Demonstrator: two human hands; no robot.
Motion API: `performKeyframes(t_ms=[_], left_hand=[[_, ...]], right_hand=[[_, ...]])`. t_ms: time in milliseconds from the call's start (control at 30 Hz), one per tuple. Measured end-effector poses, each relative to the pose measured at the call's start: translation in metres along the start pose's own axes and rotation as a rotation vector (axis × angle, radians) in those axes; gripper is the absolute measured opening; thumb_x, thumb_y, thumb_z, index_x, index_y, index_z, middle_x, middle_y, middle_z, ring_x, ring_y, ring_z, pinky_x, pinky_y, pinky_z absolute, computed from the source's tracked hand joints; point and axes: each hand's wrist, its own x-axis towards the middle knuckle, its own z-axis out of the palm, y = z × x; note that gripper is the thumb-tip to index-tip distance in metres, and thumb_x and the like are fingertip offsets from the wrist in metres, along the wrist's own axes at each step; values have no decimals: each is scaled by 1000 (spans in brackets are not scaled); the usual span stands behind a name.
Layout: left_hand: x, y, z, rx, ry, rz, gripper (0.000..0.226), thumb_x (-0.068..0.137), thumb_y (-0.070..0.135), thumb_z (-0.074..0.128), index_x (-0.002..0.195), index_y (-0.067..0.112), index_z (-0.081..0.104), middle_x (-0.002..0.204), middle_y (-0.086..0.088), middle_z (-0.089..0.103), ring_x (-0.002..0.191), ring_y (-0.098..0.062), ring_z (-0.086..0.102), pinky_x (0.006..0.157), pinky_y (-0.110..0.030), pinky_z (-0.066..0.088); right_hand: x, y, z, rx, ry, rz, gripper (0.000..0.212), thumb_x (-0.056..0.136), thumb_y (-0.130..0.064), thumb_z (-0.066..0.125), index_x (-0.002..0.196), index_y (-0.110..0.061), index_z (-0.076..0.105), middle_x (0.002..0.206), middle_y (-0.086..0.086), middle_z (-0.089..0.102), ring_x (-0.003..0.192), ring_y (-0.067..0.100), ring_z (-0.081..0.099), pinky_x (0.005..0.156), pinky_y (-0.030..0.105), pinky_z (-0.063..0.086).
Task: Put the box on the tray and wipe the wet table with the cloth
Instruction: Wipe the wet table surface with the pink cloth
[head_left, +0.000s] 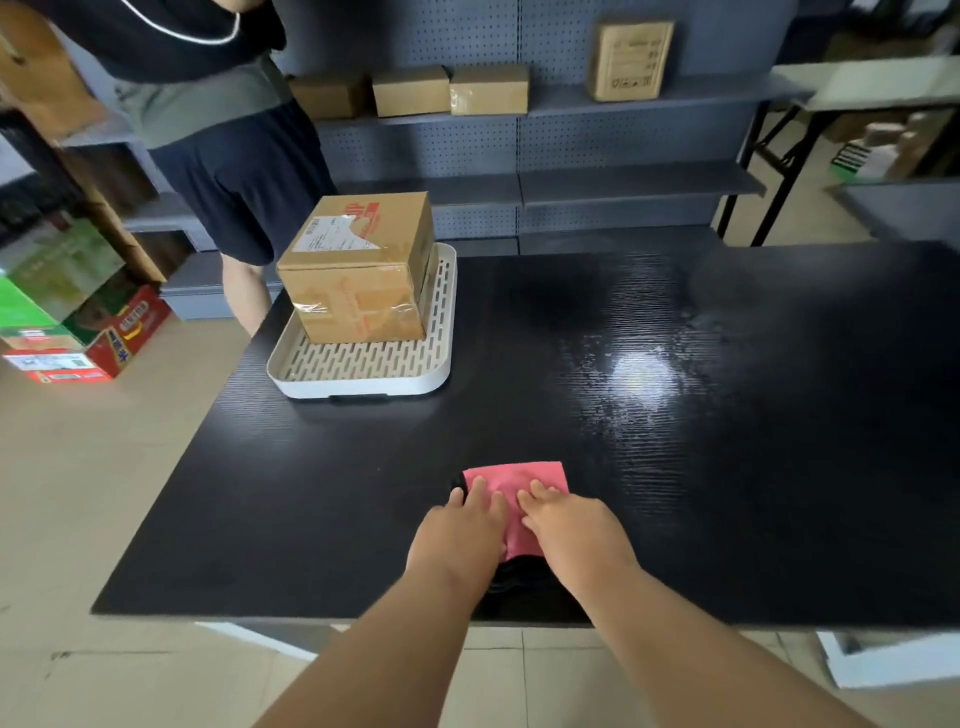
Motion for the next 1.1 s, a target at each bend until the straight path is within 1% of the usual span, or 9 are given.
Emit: performKeyframes(t_ms=[133,333,433,500,533,667,833,967,1100], left_hand=[[21,12,-8,-12,15,32,50,99,21,43,145,12,26,158,-12,15,138,-29,32,100,-40,40],[64,13,-29,-39,-17,57,53,99,27,44,147,14,24,160,-11,9,144,-29,24,105,-41,37],[82,10,-45,-39,-18,58,49,96,24,49,142,14,34,152,-9,28,130,-27,43,98,-38,41],[90,4,-53,-15,10,62,46,95,21,51,139,15,39,141,-7,42,117,-28,54,93,-37,43],[93,0,-57,-12,39,64,42,95,22,50,136,16,41,137,-6,46,114,-28,56,91,-36,43],[104,-14,-60,-91,142,34,32,98,29,46,127,18,48,127,-1,52,116,-22,52,96,-35,43],[112,-18,-53,-123,122,-17,35,99,26,43,132,16,48,129,-3,50,120,-22,50,99,-35,44],[115,-16,-53,-151,148,-40,27,97,16,45,122,13,54,122,-5,51,113,-23,51,94,-34,44],[111,-24,-59,-270,156,-46,22,95,17,47,114,10,55,118,-7,52,113,-25,50,93,-34,42]], right_hand=[[6,24,-2,19,5,24,54,103,-15,35,153,-16,14,162,2,13,147,15,25,105,37,41],[40,58,-11,27,-29,40,62,101,-14,43,154,-18,11,163,3,9,148,17,21,110,38,39],[51,72,-32,93,-9,62,45,103,-26,39,147,-23,34,154,0,36,132,22,49,101,36,47],[53,80,-43,140,68,72,36,101,-31,41,135,-26,52,132,-1,60,114,23,62,90,32,50],[53,83,-47,157,113,74,34,100,-32,43,131,-27,56,124,-1,64,110,21,63,87,31,50],[58,91,-49,201,241,44,39,98,-30,48,138,-27,50,127,-4,55,116,16,53,92,29,48],[68,93,-49,198,185,84,46,98,-30,50,142,-21,44,134,-1,52,124,18,47,102,31,43],[68,89,-51,203,176,145,33,96,-28,53,127,-16,57,123,1,54,116,18,50,97,30,45],[70,78,-58,255,215,198,25,95,-25,55,117,-14,61,118,1,56,113,18,52,94,29,47]])
